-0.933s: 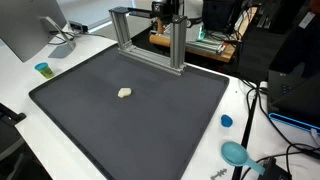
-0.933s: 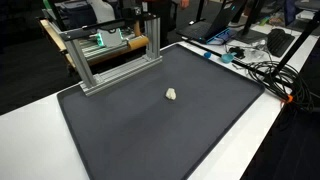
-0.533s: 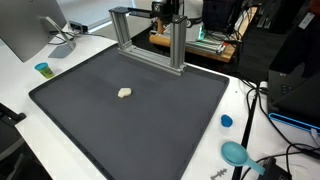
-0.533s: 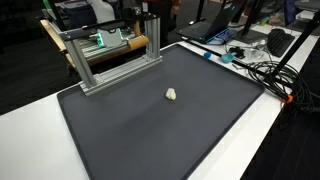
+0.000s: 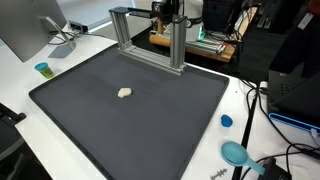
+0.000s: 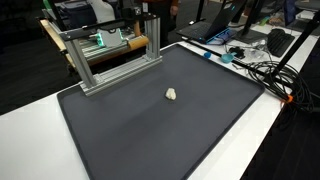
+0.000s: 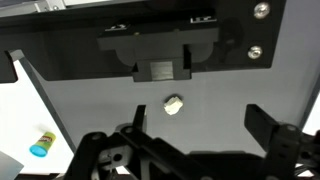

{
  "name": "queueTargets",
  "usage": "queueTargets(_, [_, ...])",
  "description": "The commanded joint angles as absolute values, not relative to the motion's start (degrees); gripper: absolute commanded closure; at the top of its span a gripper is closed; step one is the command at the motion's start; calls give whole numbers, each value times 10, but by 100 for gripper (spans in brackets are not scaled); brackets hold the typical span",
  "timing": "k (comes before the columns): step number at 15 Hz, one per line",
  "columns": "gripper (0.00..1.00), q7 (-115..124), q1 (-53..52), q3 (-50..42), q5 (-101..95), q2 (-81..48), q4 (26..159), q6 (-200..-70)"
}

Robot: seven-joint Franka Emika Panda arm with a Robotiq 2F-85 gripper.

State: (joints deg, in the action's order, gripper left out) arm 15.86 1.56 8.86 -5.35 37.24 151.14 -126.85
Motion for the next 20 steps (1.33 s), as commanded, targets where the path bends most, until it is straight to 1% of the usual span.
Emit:
queueTargets(1, [0, 132, 15, 62, -51, 409, 1520, -1234])
queueTargets(3, [0, 89, -12, 9, 8, 430, 1536, -1271])
queueTargets(4, [0, 128, 13, 54, -32, 395, 1513, -1253])
queueTargets(7, [0, 97, 4, 22, -6, 410, 1517, -1259])
queueTargets(17, [0, 96, -1, 21, -2, 413, 1523, -1261])
queueTargets(20, [0, 104, 19, 31, -27, 426, 1530, -1231])
